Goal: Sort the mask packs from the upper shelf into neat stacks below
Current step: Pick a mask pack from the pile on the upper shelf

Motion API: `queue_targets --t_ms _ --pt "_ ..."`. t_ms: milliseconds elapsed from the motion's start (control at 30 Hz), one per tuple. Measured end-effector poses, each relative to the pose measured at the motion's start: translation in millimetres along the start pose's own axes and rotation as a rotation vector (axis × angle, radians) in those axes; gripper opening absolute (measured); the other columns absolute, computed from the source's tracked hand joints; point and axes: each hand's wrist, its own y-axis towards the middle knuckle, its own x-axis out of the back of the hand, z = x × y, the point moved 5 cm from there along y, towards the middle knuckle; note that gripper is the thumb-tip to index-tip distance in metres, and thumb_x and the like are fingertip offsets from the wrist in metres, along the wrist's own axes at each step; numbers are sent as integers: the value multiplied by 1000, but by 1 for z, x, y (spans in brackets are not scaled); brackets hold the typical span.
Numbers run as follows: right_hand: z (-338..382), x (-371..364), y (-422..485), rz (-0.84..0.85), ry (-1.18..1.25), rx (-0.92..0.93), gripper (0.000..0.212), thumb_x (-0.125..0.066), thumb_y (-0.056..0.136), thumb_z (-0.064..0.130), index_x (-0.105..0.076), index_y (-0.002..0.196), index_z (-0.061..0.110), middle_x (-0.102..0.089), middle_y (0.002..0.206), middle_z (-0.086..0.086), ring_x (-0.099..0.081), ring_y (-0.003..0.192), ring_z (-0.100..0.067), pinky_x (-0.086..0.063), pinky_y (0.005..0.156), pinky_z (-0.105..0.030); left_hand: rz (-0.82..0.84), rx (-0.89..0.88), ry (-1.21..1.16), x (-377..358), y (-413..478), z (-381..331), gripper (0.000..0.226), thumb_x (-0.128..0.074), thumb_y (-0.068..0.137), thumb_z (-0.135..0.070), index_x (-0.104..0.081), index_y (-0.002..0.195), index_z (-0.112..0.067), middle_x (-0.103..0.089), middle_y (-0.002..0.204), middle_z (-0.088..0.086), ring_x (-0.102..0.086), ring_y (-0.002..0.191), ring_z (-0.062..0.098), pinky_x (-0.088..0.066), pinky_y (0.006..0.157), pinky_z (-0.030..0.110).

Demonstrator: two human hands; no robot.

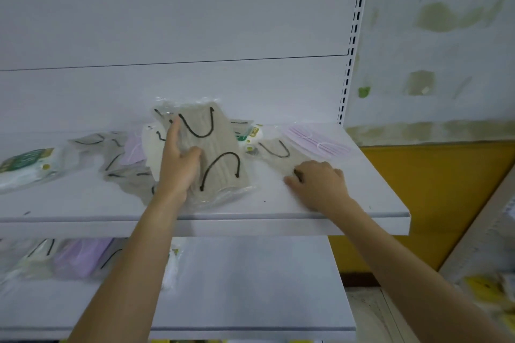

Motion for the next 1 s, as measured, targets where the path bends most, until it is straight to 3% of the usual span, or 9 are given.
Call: queue_targets --t_ms 100,200,333,433,567,667,733,867,1000 --pt "-2 7 -2 -117 81 -14 36 -37 95 23 -39 61 16 -43 65 1 -43 73 -23 -32 68 -29 -23 59 61 11 0 2 52 -43 92 -6 -43 140 -26 -46 140 6 -57 111 10 -43 94 18" --pt "-1 25 -4 -262 432 -88 36 -41 95 25 -47 63 13 -42 54 1 -44 61 -24 -27 49 -26 -1 33 155 16 -4 0 41 -43 95 -19 -48 136 -21 -55 127 20 -55 74 10 -43 70 10" --pt "70 44 -17 -330 664 195 32 -45 96 27 -56 71 9 -53 63 -1 -48 62 -20 -34 52 -26 142 -21 94 8 -6 -12 41 -40 84 -54 -54 89 -16 -57 89 2 -53 82 12 -40 75 31" --pt "138 29 -30 -68 675 537 38 -45 97 26 -52 63 11 -51 63 2 -47 62 -17 -37 60 -30 143 2 -34 10 -13 -16 14 -50 92 -25 -59 86 -15 -63 76 -9 -60 70 4 -48 63 19" --pt "144 25 11 18 855 451 34 -43 98 27 -66 92 3 -66 90 -9 -57 83 -20 -39 72 -26 1 124 -50 49 1 -5 10 -46 84 -7 -46 75 -12 -45 67 4 -45 62 16 -38 57 27" --pt "127 18 72 -41 625 352 41 -45 97 20 -46 136 12 -45 142 -6 -42 129 -19 -28 102 -20 -29 182 -127 80 16 -1 10 -46 79 -8 -41 73 -14 -34 66 6 -37 62 18 -34 56 29" --pt "116 -4 103 84 293 288 53 -46 96 27 -30 145 14 -30 151 -7 -27 138 -25 -21 112 -32 -11 232 -208 95 23 3 14 -47 65 -13 -43 78 -17 -35 75 6 -34 68 21 -33 58 31" --pt "99 -21 116 51 -146 237 50 -47 92 44 -43 136 21 -47 135 -8 -40 125 -29 -28 106 -39 55 244 -228 113 39 12 24 -48 59 -18 -45 84 -18 -36 89 6 -33 81 22 -29 59 32" --pt "98 -1 99 -150 -96 215 26 -47 92 30 -64 109 20 -61 112 -5 -55 102 -25 -37 89 -32 136 252 -243 111 50 15 11 -53 69 -23 -44 72 -18 -33 74 7 -31 69 22 -32 61 32"
